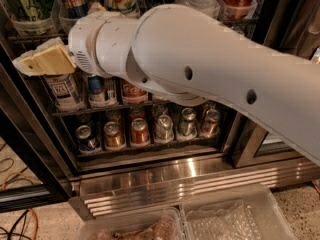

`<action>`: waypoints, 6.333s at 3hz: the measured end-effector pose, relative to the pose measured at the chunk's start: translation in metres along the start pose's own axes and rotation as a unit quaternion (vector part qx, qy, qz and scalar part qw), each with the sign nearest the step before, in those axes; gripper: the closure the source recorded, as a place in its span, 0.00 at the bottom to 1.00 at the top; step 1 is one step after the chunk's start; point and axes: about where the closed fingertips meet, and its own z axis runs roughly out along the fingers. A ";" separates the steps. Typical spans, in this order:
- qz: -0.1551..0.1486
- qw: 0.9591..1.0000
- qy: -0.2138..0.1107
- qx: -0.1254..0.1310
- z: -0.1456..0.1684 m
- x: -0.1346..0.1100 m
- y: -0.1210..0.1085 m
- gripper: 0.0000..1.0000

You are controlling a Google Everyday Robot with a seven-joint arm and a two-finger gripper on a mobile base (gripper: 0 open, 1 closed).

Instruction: Pick redbull can from top shelf of fridge

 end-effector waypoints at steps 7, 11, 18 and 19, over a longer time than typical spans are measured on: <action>-0.021 0.987 -0.037 0.154 0.041 -0.018 -0.022 0.24; 0.005 0.972 -0.024 0.234 0.031 -0.017 -0.044 0.32; 0.006 0.974 -0.026 0.223 0.055 -0.006 -0.083 0.33; -0.003 0.973 -0.022 0.230 0.051 -0.009 -0.096 0.33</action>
Offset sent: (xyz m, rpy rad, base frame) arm 0.0373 0.0152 0.0046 0.0117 -0.0725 -0.2399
